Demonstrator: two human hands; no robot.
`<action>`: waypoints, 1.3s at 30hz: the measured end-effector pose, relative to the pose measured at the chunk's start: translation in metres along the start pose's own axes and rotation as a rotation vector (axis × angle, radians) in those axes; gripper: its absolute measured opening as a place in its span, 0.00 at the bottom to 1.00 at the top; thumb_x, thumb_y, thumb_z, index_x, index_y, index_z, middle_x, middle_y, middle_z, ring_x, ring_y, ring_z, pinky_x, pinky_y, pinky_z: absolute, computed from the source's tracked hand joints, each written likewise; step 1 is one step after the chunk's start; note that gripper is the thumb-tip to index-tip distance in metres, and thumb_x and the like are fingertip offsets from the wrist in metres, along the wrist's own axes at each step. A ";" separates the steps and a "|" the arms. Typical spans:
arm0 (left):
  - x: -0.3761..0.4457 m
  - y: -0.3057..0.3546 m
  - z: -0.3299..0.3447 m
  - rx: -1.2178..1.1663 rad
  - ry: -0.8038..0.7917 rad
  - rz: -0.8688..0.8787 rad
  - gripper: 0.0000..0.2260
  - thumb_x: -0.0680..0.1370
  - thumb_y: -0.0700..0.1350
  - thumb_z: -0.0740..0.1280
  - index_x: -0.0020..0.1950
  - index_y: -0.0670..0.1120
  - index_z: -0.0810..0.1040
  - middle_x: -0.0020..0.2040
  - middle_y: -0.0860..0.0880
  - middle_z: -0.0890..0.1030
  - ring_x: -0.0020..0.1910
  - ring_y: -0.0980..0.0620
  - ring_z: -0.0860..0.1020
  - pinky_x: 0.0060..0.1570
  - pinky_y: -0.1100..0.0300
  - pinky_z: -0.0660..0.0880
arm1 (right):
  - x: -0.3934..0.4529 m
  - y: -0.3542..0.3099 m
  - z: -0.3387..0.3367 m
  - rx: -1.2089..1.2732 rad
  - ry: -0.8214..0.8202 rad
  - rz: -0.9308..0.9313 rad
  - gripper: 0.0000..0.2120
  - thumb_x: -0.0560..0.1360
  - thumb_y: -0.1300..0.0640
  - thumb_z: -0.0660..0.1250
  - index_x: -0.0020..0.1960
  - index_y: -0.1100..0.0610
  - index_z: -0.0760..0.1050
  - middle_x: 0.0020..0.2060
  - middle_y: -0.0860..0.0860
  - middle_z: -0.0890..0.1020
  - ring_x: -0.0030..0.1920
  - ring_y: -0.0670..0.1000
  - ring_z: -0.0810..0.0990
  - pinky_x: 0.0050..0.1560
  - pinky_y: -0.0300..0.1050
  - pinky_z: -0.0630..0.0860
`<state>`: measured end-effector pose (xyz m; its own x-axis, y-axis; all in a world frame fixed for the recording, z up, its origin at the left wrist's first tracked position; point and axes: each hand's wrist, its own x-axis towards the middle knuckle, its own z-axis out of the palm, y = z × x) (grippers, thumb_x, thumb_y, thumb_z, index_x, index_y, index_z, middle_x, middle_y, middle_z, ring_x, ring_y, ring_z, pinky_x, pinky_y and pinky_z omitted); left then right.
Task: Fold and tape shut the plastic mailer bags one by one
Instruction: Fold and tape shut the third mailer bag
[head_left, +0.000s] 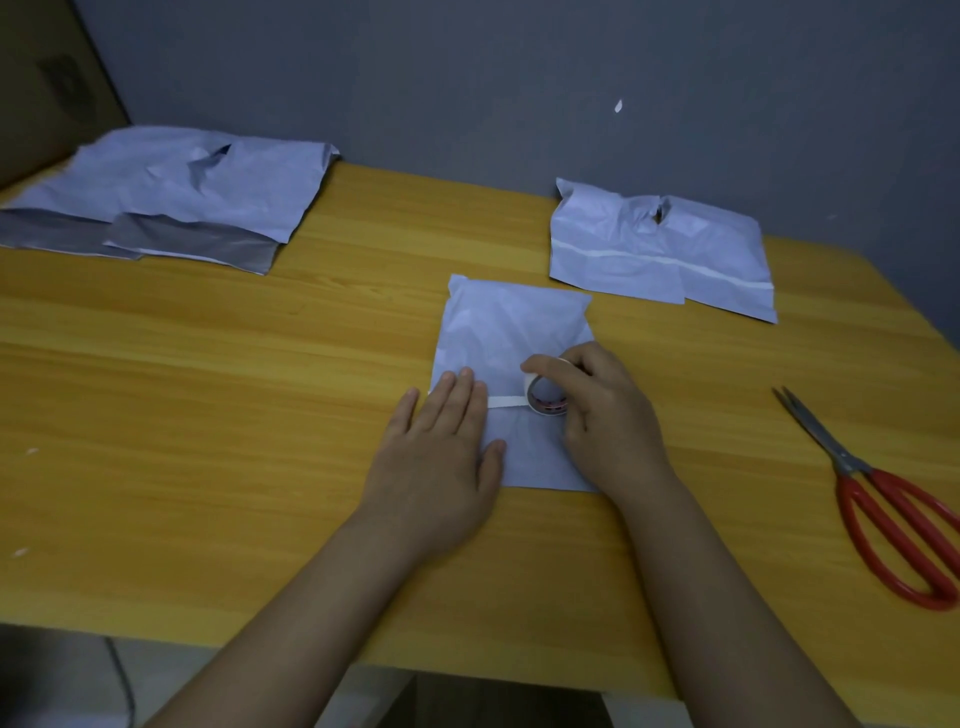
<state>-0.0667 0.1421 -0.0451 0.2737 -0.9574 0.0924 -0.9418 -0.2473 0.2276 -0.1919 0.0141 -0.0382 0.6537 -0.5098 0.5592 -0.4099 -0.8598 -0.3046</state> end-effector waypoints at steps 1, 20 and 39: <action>0.000 0.000 0.000 0.001 0.004 -0.001 0.40 0.68 0.59 0.27 0.78 0.47 0.44 0.78 0.51 0.43 0.76 0.56 0.40 0.73 0.55 0.39 | 0.000 0.000 0.000 0.001 -0.001 -0.002 0.25 0.70 0.63 0.48 0.56 0.54 0.80 0.42 0.53 0.75 0.42 0.56 0.76 0.28 0.52 0.75; 0.001 -0.001 0.002 -0.013 0.011 0.006 0.40 0.68 0.60 0.28 0.78 0.48 0.45 0.79 0.51 0.45 0.76 0.56 0.42 0.73 0.55 0.39 | 0.000 0.002 -0.008 -0.016 -0.090 -0.026 0.25 0.72 0.65 0.50 0.59 0.51 0.79 0.42 0.52 0.76 0.42 0.56 0.75 0.31 0.52 0.75; 0.001 -0.001 0.001 -0.002 -0.010 -0.001 0.41 0.67 0.60 0.27 0.78 0.49 0.43 0.78 0.52 0.44 0.76 0.57 0.41 0.72 0.55 0.37 | 0.000 -0.006 -0.002 -0.110 -0.002 -0.030 0.25 0.70 0.64 0.51 0.57 0.52 0.81 0.40 0.52 0.77 0.39 0.57 0.77 0.27 0.42 0.69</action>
<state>-0.0651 0.1411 -0.0463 0.2728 -0.9586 0.0821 -0.9410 -0.2481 0.2301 -0.1907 0.0188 -0.0349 0.6682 -0.4840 0.5650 -0.4572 -0.8663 -0.2013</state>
